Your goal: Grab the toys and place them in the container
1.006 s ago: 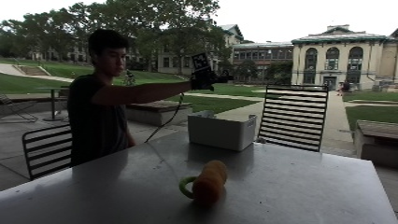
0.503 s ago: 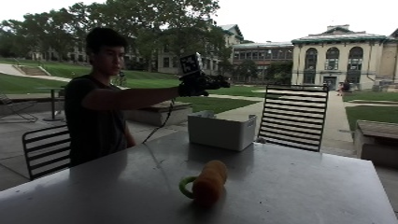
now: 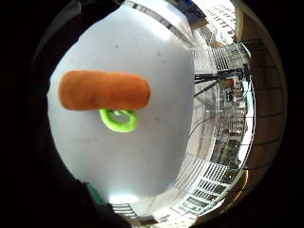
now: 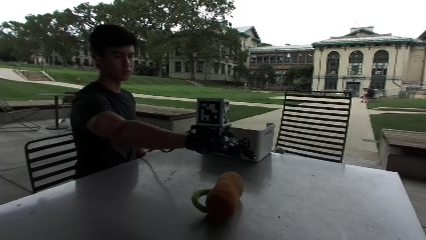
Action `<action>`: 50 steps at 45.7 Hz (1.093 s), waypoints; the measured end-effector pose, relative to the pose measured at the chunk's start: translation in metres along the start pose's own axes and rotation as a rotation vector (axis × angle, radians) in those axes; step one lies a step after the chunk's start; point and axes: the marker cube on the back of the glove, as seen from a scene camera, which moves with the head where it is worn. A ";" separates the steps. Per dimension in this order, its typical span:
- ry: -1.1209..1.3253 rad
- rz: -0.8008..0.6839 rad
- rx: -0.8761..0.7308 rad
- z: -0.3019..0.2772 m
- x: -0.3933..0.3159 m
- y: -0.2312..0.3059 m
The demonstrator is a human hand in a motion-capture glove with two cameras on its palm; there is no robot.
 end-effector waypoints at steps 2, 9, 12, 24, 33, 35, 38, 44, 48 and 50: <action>0.064 0.020 -0.027 0.020 0.026 -0.011; 0.005 0.029 -0.091 0.055 0.021 -0.013; -0.022 0.018 -0.122 0.069 0.023 -0.011; -0.004 -0.006 -0.087 0.105 0.020 -0.005; -0.039 0.045 0.031 0.114 0.021 -0.013; -0.048 0.051 0.055 0.114 0.021 -0.014; -0.059 0.054 0.085 0.114 0.022 -0.013; -0.060 0.062 0.112 0.112 0.022 -0.007; -0.056 0.071 0.098 0.109 0.022 -0.002; -0.049 0.074 0.073 0.106 0.021 0.000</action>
